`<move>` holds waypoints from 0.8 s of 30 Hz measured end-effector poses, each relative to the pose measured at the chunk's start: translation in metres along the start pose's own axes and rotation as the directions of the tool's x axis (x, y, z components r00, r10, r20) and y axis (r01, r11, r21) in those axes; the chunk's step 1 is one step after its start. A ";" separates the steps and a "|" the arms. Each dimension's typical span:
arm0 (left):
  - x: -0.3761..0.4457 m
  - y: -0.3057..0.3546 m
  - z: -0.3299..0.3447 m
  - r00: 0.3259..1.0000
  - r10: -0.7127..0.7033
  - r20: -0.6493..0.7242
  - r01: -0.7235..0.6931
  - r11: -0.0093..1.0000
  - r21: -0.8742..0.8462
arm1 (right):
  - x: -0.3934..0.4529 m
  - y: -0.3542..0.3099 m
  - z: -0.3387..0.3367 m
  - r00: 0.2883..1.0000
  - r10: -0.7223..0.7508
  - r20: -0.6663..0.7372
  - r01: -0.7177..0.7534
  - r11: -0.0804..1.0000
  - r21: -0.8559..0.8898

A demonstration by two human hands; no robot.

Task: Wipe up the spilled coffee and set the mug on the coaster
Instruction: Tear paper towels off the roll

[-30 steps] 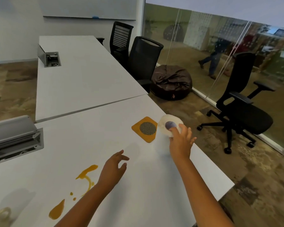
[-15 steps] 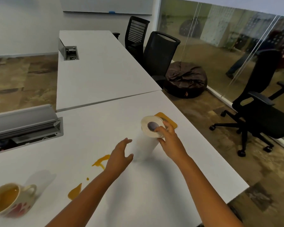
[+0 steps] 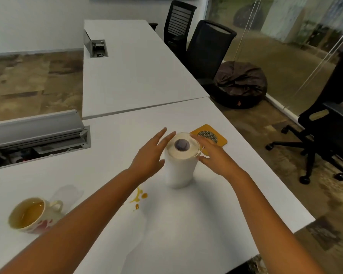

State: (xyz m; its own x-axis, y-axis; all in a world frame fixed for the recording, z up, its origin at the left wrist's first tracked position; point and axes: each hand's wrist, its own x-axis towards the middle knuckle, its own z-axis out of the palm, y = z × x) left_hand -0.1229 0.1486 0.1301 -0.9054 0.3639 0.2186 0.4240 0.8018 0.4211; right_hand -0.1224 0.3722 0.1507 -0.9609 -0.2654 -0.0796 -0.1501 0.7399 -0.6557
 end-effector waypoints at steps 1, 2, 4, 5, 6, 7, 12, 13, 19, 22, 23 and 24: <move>0.006 0.000 -0.002 0.998 0.066 0.023 -0.067 0.995 0.070 | -0.001 0.000 0.000 1.000 0.012 -0.027 -0.012 1.000 0.002; 0.012 0.000 -0.004 0.991 0.115 0.061 -0.123 0.982 0.145 | -0.003 0.001 0.000 0.998 0.029 -0.058 -0.029 0.999 0.016; 0.019 -0.002 -0.005 0.979 0.150 0.138 -0.181 0.951 0.252 | -0.009 0.004 -0.001 0.990 0.070 -0.120 -0.062 0.996 0.069; 0.020 -0.003 -0.005 0.976 0.147 0.159 -0.187 0.943 0.274 | -0.012 0.006 -0.004 0.986 0.094 -0.138 -0.082 0.993 0.087; 0.021 -0.005 -0.004 0.976 0.143 0.164 -0.185 0.942 0.280 | -0.016 0.009 -0.007 0.983 0.115 -0.146 -0.102 0.990 0.098; 0.021 -0.006 -0.003 0.976 0.143 0.161 -0.184 0.943 0.277 | -0.020 0.013 -0.011 0.980 0.130 -0.152 -0.114 0.987 0.110; 0.020 -0.002 0.002 0.974 0.184 0.133 -0.212 0.944 0.253 | -0.043 0.038 -0.027 0.963 0.192 -0.191 -0.158 0.971 0.178; 0.021 -0.001 0.001 0.976 0.175 0.133 -0.203 0.949 0.242 | -0.046 0.042 -0.029 0.957 0.214 -0.198 -0.175 0.965 0.195; 0.027 -0.001 -0.002 0.973 0.150 0.178 -0.199 0.932 0.302 | -0.054 0.063 -0.036 0.892 0.324 -0.316 -0.229 0.925 0.304; 0.028 0.000 -0.003 0.973 0.124 0.193 -0.180 0.934 0.307 | -0.051 0.067 -0.037 0.847 0.384 -0.369 -0.242 0.895 0.376; 0.028 0.001 -0.003 0.974 0.119 0.195 -0.176 0.937 0.303 | -0.050 0.068 -0.037 0.836 0.398 -0.378 -0.245 0.887 0.392; 0.028 0.001 -0.003 0.974 0.116 0.196 -0.173 0.938 0.300 | -0.049 0.069 -0.037 0.829 0.407 -0.384 -0.246 0.882 0.403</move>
State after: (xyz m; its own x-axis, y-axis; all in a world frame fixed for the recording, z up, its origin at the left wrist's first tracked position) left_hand -0.1480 0.1586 0.1392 -0.8365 0.5406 0.0893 0.5474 0.8317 0.0928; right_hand -0.0942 0.4588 0.1374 -0.9468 0.3189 -0.0441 0.1980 0.4688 -0.8609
